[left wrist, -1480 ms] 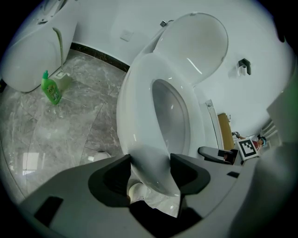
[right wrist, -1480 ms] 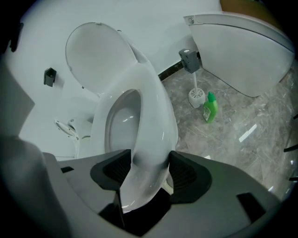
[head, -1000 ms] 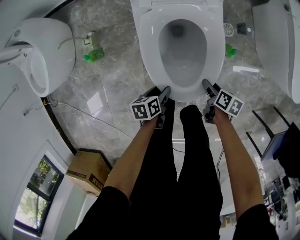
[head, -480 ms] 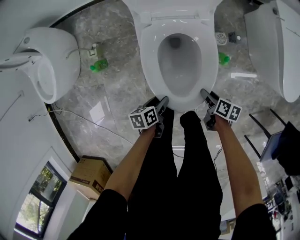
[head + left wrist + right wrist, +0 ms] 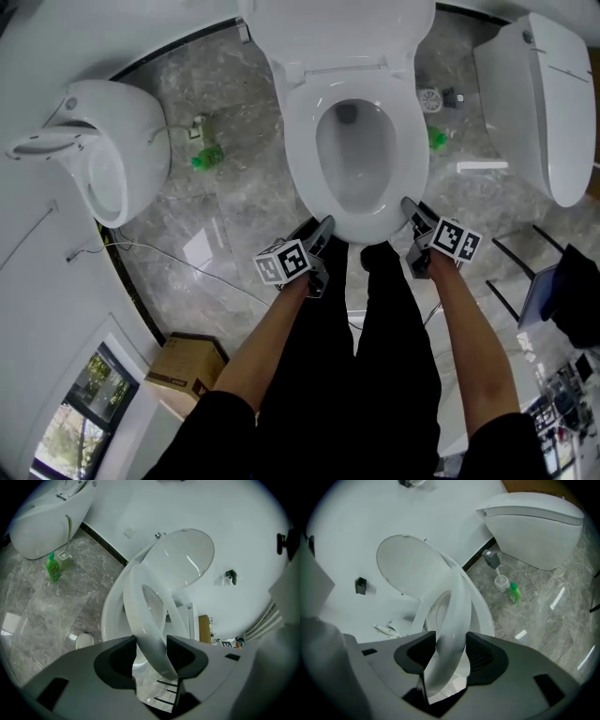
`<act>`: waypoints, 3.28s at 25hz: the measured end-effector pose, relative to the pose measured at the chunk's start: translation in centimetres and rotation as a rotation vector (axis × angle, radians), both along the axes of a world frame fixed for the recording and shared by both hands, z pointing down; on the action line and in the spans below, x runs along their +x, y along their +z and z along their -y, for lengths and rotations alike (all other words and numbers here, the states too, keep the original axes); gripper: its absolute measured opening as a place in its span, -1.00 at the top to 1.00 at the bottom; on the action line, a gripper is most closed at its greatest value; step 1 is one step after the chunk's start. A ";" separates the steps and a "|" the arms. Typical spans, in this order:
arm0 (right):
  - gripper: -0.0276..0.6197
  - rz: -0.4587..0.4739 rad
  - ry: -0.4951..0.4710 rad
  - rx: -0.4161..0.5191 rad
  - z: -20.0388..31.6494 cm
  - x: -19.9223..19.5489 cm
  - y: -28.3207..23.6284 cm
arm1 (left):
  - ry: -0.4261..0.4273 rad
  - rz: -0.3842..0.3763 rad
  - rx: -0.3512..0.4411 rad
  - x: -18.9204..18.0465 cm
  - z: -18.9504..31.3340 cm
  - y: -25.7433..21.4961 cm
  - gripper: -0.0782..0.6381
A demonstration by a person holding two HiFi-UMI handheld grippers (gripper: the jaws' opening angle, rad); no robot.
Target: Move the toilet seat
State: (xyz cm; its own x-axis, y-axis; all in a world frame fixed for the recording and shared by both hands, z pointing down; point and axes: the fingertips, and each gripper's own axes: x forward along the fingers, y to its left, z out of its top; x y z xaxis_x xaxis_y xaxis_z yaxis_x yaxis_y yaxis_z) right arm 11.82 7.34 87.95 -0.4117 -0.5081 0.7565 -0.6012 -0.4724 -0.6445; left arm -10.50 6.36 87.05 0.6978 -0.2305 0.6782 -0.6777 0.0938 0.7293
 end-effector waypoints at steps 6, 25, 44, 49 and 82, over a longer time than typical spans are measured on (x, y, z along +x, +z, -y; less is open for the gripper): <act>0.25 0.015 0.067 0.027 1.5 0.2 -3.3 | -0.031 -0.064 0.025 0.0 1.7 -3.4 0.20; 0.24 0.062 0.228 0.087 7.4 0.9 -11.9 | -0.144 -0.151 -0.004 0.1 8.2 -12.4 0.16; 0.18 0.190 0.292 0.118 13.9 2.6 -18.0 | -0.308 -0.120 -0.014 1.4 15.3 -18.7 0.13; 0.14 0.200 0.281 0.116 15.8 3.0 -19.0 | -0.361 -0.125 -0.011 1.7 17.2 -19.8 0.12; 0.08 0.277 0.347 0.106 25.3 5.0 -22.7 | -0.647 -0.109 0.040 2.8 27.3 -23.8 0.10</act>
